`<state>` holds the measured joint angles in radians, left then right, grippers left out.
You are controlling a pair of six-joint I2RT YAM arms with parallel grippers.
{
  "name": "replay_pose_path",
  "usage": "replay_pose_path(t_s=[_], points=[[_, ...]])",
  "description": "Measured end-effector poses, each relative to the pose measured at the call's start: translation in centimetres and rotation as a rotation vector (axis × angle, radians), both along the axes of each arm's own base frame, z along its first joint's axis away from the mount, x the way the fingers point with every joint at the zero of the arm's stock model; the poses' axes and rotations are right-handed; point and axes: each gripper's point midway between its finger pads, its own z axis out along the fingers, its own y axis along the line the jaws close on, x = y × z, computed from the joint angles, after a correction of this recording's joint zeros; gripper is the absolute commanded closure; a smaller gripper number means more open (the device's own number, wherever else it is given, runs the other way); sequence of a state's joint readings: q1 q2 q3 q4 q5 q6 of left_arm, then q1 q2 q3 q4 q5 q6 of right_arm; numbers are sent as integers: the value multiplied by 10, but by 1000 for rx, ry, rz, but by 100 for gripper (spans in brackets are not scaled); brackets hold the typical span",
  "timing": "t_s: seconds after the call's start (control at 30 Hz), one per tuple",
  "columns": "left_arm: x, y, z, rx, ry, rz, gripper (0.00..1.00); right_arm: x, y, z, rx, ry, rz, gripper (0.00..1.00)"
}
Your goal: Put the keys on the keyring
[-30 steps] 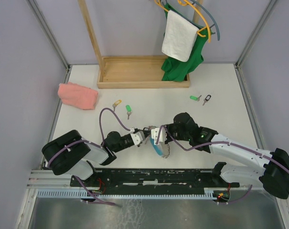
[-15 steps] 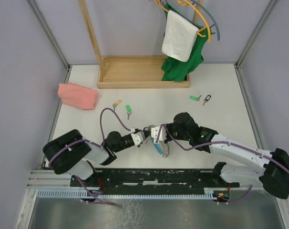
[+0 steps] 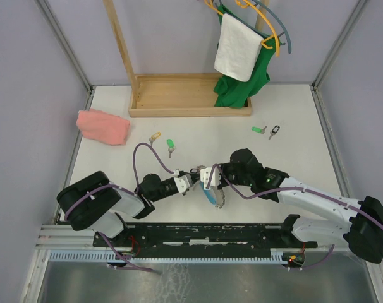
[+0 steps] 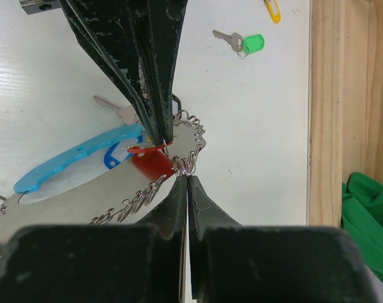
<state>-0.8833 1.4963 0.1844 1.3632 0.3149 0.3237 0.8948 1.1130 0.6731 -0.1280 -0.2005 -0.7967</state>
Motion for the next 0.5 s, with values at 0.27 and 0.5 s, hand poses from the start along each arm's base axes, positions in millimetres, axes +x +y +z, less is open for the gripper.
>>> replay_pose_path(t_s=[0.27,0.5], points=[[1,1,0,-1,1,9,97,0,0,0,3,5,-3,99],[5,1,2,-5,0,27,97,0,0,0,3,6,-4,99]])
